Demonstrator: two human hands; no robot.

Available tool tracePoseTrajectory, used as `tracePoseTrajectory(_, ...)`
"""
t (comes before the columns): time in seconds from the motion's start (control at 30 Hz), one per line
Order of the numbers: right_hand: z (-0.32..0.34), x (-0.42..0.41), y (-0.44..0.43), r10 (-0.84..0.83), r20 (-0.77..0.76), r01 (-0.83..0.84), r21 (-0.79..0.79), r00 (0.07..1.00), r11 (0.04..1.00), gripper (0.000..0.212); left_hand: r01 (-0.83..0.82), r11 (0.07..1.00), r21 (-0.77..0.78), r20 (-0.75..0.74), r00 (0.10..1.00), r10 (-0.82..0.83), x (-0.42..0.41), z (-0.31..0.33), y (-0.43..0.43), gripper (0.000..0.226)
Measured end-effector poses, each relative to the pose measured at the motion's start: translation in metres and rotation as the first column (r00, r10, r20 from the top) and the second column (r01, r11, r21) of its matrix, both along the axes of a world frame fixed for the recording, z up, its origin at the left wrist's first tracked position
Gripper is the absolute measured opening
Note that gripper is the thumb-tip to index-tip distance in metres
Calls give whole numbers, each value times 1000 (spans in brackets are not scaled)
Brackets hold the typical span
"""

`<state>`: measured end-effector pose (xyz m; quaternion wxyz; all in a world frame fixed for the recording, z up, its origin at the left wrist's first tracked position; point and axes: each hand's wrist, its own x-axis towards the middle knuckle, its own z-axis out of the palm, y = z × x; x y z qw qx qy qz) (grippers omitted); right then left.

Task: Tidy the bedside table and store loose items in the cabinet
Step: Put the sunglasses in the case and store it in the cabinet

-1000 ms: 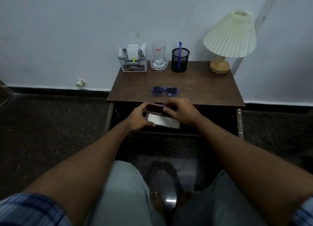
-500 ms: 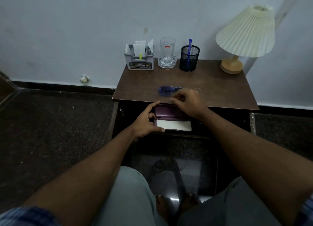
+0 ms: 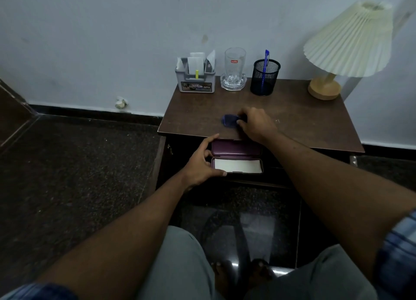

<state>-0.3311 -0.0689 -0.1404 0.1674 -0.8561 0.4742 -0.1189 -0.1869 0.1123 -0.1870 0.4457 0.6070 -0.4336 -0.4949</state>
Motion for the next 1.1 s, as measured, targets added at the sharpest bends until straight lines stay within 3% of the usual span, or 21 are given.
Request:
tracePoseTrajectory(0.37,42,-27,26,215,226,-215,-24,950,976,9,-25,1000,-8,15,1000,25,-10,15,0,115)
tracePoseTrajectory(0.67,20,-50,71,467,-1,-467,-57,884,883,18,-35,999,-22,-24,999,35,-20,27,5,114)
tracePoseTrajectory(1.1,3,-64,76,491,-97,-499,-95,866,862,26,-17,1000,7,-34,999,17,-21,26,1,109)
